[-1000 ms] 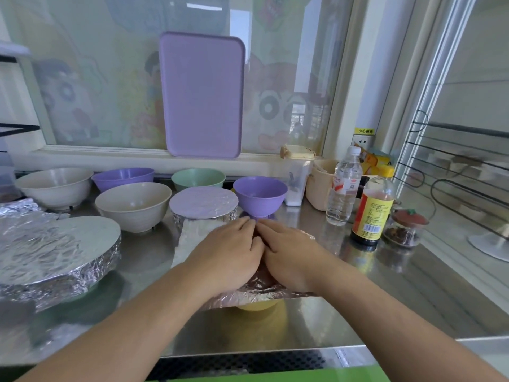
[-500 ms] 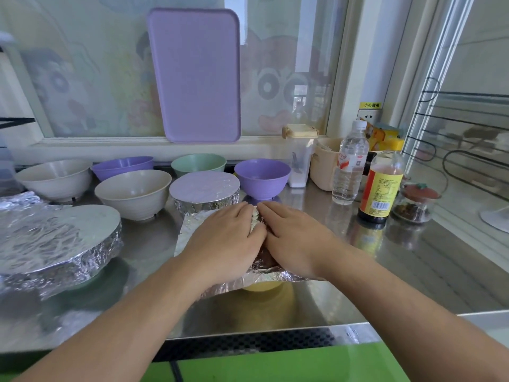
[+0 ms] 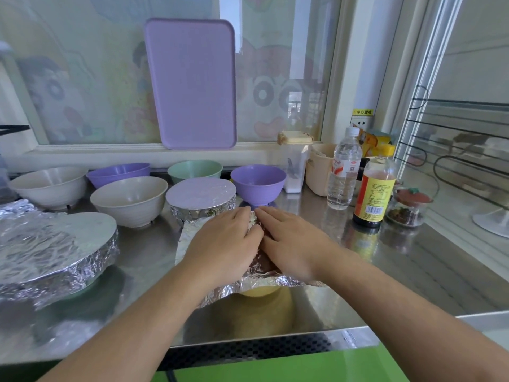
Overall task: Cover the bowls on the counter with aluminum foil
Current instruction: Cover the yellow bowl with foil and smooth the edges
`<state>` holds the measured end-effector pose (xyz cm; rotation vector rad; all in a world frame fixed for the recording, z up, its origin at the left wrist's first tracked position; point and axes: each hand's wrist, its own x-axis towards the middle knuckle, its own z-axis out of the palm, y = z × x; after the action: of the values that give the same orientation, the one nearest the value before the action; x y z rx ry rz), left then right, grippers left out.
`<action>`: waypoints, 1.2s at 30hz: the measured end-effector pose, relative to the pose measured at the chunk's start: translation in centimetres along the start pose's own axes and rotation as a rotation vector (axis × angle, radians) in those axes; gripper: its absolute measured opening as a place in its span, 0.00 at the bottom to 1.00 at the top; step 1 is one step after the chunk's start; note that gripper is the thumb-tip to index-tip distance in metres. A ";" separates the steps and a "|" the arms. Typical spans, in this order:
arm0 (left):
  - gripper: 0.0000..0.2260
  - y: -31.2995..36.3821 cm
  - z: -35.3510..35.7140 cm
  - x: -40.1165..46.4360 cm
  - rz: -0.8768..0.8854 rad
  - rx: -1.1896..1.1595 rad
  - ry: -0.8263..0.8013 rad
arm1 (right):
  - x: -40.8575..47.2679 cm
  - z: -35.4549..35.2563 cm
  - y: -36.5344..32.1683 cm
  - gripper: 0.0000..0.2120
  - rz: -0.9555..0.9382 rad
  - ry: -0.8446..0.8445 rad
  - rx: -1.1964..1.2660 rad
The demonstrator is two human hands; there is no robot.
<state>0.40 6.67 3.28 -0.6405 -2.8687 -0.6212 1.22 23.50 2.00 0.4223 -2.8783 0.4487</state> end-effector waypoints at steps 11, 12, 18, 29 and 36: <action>0.15 -0.8 0.2 -1.5 -0.053 -0.172 0.101 | 0.6 -0.4 -1.0 0.16 0.063 -0.006 -0.081; 0.15 -0.9 0.3 -1.6 -0.053 -0.156 0.089 | 0.6 -0.7 -1.0 0.16 0.051 -0.011 -0.081; 0.14 -0.8 0.0 -1.9 -0.024 -0.157 0.051 | 1.5 -0.7 -1.6 0.16 -0.049 -0.062 -0.253; 0.62 -2.7 -0.8 -2.9 0.014 -0.094 -0.117 | 0.7 -1.2 -1.2 0.12 0.140 -0.116 0.329; 0.61 -1.8 -1.6 -3.2 0.034 -0.048 -0.134 | -1.3 -4.2 -1.1 0.30 0.045 -0.257 0.235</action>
<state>2.52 3.27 3.41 -0.7646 -2.9662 -0.6680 3.41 24.17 5.89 0.4851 -3.0975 0.8008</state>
